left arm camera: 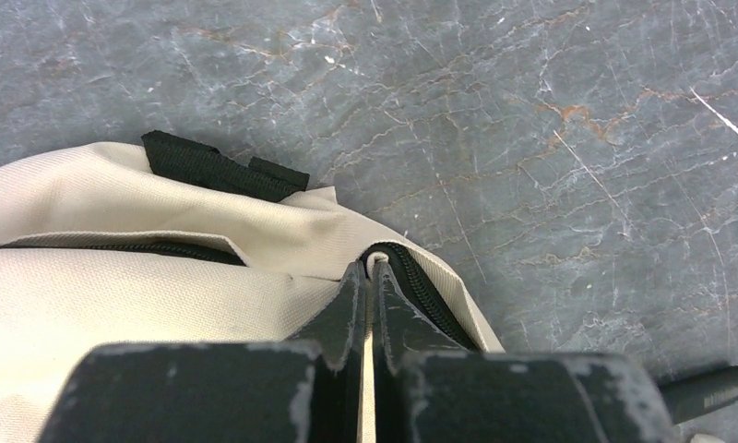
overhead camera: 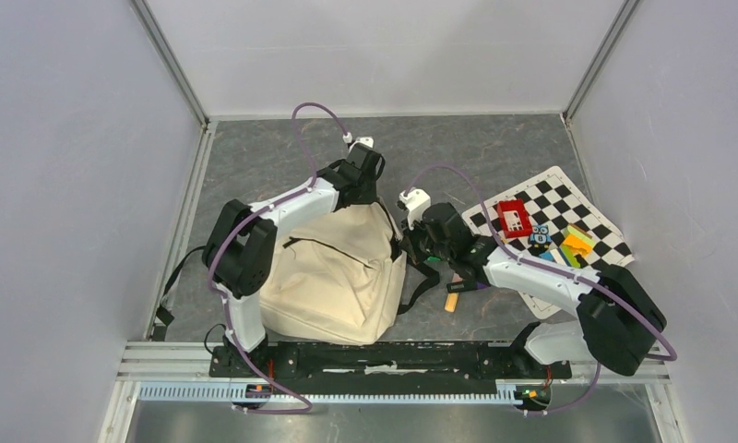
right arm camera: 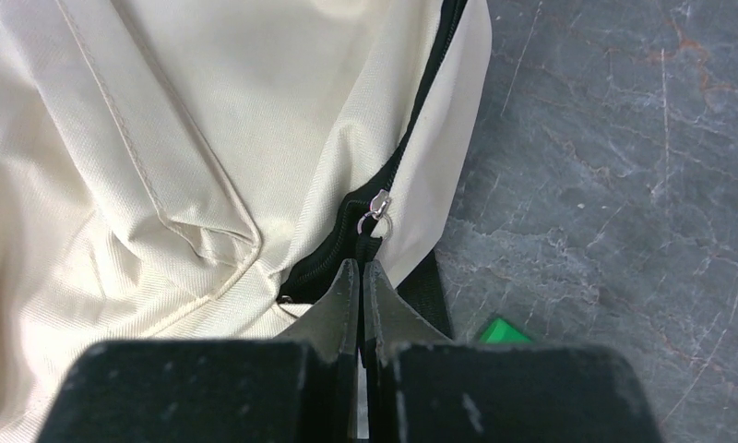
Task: Pack the student bag
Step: Zip the student bag at the center of the board.
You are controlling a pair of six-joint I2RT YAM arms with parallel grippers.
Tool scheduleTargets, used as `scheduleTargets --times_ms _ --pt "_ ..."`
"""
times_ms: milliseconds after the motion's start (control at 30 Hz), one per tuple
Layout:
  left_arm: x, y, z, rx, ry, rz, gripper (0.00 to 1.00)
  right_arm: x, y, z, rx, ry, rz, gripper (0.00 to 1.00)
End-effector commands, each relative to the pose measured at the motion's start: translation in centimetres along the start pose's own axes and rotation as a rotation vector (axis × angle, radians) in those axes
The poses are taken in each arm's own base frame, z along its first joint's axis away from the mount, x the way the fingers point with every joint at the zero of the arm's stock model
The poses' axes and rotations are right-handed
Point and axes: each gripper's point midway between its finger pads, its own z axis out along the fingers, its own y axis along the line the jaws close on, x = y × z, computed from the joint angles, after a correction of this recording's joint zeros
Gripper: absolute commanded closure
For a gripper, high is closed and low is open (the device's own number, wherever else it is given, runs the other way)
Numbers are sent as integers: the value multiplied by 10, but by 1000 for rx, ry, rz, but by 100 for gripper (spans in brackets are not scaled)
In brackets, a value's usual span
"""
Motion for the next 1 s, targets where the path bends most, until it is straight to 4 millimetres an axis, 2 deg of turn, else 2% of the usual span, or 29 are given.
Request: scheduleTargets --times_ms 0,300,667,900,967 --pt "-44 21 -9 -73 -152 -82 98 49 18 -14 -45 132 29 100" --pt "-44 24 -13 -70 -174 -98 98 55 40 -18 -90 144 42 100" --pt "-63 23 -24 -73 -235 -157 98 90 45 -27 -33 182 160 100" --pt "-61 20 -31 -41 -231 -165 98 96 46 -32 -30 176 181 100" --pt "-54 15 -35 -2 -211 -161 92 94 46 -32 -32 167 178 100"
